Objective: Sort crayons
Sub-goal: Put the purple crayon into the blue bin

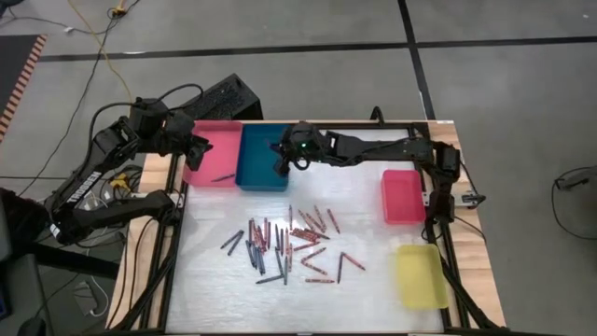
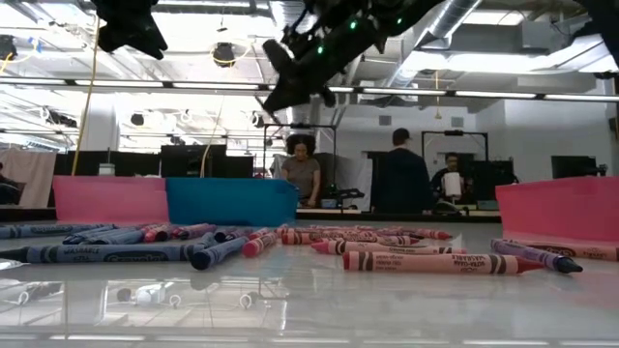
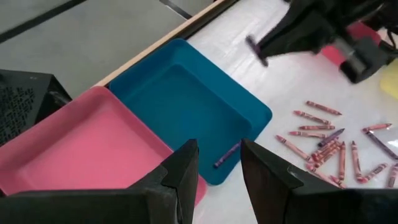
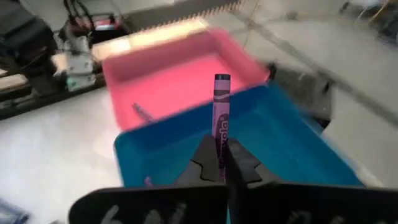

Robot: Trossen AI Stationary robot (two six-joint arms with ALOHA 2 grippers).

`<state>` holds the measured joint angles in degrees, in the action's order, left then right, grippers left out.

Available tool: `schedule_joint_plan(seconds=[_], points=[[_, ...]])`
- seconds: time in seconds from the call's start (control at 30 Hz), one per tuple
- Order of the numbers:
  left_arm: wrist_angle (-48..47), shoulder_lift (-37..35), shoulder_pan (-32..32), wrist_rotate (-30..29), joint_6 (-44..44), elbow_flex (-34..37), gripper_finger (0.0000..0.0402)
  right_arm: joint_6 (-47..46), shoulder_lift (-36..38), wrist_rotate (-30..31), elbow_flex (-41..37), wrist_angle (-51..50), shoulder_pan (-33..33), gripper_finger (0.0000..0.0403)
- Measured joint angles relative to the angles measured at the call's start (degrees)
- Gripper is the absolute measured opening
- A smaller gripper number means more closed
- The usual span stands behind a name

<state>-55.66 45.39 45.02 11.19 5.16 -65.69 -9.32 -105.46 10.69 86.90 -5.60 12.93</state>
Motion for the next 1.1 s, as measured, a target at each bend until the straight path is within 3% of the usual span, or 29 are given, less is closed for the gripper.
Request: schedule_joint_plan(seconds=[0.2,0.5,0.63,1.1], points=[[0.2,0.3,0.0,0.6,-0.2,0.0,0.011,-0.8,-6.7,-0.3,6.5,-0.3,0.0,0.0003],[9.3,-2.0,0.3,7.5,-4.8,3.8,0.011,3.9,-18.9,-1.8,24.7,-16.2,0.2,0.0003],[12.0,-5.8,0.4,7.3,-5.1,7.1,0.011,5.2,-22.9,-2.5,30.6,-22.0,0.3,0.0003],[25.9,-23.0,0.4,6.0,0.0,24.4,0.011,4.8,-24.2,-4.8,31.0,-27.2,1.5,0.0003]])
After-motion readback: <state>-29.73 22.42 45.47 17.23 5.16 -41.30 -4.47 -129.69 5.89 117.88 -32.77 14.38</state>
